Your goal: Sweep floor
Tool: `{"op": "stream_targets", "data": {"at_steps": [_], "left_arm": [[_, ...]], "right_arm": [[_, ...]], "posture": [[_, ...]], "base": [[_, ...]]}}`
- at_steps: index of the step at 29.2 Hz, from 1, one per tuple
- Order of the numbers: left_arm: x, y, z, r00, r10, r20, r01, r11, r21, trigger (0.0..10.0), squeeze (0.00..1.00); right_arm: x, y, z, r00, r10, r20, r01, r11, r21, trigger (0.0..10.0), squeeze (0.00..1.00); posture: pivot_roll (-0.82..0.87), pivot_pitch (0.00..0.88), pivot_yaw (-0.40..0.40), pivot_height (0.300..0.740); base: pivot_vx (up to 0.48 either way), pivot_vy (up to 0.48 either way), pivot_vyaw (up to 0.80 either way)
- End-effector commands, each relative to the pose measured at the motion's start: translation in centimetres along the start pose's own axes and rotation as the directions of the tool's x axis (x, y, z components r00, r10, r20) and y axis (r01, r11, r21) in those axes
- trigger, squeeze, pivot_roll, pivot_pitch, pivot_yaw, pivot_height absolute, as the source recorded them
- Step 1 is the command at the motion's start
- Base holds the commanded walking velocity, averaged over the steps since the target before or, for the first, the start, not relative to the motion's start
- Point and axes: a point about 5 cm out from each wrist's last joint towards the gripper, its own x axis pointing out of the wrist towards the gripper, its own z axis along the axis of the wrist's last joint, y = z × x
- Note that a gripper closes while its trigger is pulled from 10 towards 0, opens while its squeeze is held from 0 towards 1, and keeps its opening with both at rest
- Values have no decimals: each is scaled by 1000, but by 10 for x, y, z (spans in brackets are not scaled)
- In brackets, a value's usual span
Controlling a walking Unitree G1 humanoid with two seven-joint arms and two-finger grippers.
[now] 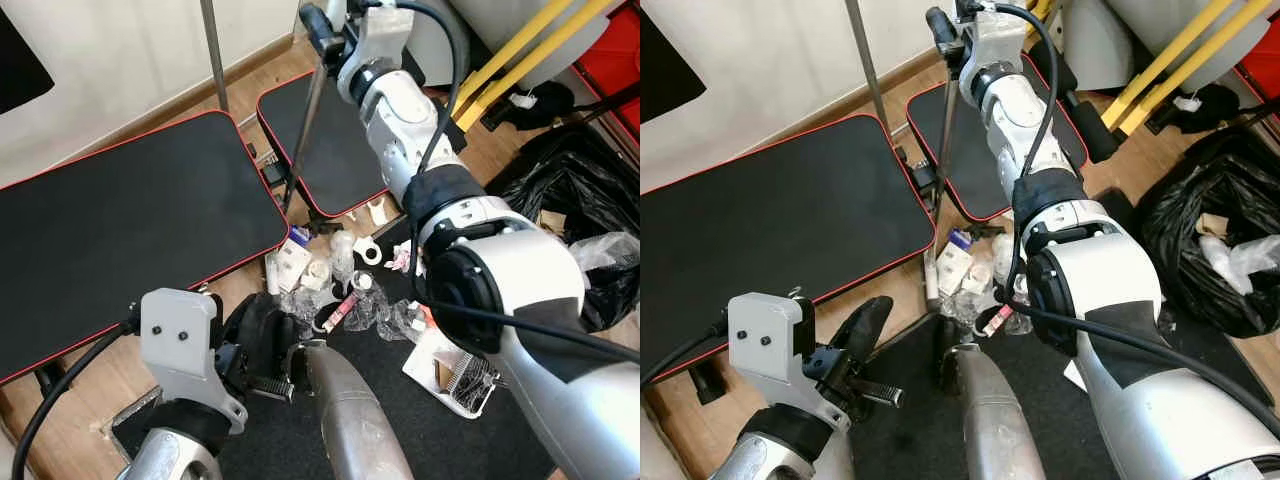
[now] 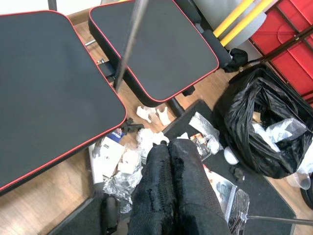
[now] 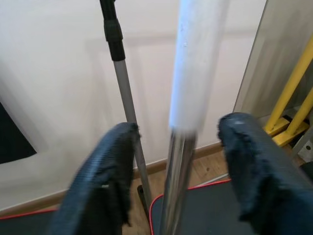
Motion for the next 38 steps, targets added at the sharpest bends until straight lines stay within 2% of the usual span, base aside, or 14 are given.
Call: {"op": "stream_targets", "data": {"at_steps": [1,14,15,17,18,19,20,25,27,28,29,31,33,38], "left_arm": [[-3,-4,-3,1000,-14,-23,14,1000,-25,10000,0],[3,1,-2,999,-6,-45,5,1000,-6,10000,0],[5,2,-1,999,-3,-52,3,1000,-3,10000,0],[5,2,-1,999,-3,-52,3,1000,-3,10000,0],[7,3,-2,998,-1,-58,1,1000,-1,10000,0],[7,3,-2,998,-1,-58,1,1000,-1,10000,0],[11,6,-4,998,2,-65,-2,1000,1,10000,0],[15,8,-7,997,5,-72,-4,1000,5,10000,0],[28,18,-16,995,32,-90,-31,999,12,10000,0],[28,18,-16,995,32,-90,-31,999,12,10000,0],[36,25,-21,995,48,-92,-47,999,8,10000,0],[36,25,-21,995,48,-92,-47,999,8,10000,0],[55,41,-27,993,84,-84,-82,996,31,10000,0],[62,55,-26,992,105,-75,-99,992,79,10000,0]], "right_arm": [[-5,-4,-11,999,-13,-36,13,1000,-4,10000,1000],[-26,-27,-33,999,6,-33,-5,999,35,10000,1000],[-33,-29,-40,999,20,-35,-18,998,55,10000,812],[-33,-29,-40,999,20,-35,-18,998,55,10000,812],[-40,-31,-46,999,31,-41,-29,998,60,10000,627],[-40,-31,-46,999,31,-41,-29,998,60,10000,627],[-51,-34,-54,998,30,-51,-27,997,70,10000,0],[-64,-36,-61,997,28,-67,-23,997,75,10000,0],[-102,-31,-75,994,22,-112,-13,996,86,10000,0],[-102,-31,-75,994,22,-112,-13,996,86,10000,0],[-123,-25,-81,990,22,-138,-11,996,86,10000,0],[-123,-25,-81,990,22,-138,-11,996,86,10000,0],[-159,-20,-94,980,23,-199,-10,998,64,10000,0],[-184,-30,-99,966,-2,-259,10,1000,27,10000,0]], "posture": [[-1,598,-264,740],[-19,524,-260,740],[-23,507,-259,740],[-23,507,-259,740],[-25,500,-258,740],[-25,500,-258,740],[-30,472,-259,740],[-33,446,-255,740],[-39,368,-239,740],[-39,368,-239,740],[-44,327,-232,740],[-44,327,-232,740],[-54,264,-224,740],[-61,229,-216,740]], "base": [[0,0,0],[0,0,0],[0,0,0],[0,0,0],[0,0,0],[0,0,0],[0,0,0],[0,0,0],[0,0,-800],[0,0,-800],[0,0,-800],[0,0,-800],[0,0,-800],[384,0,-800]]}}
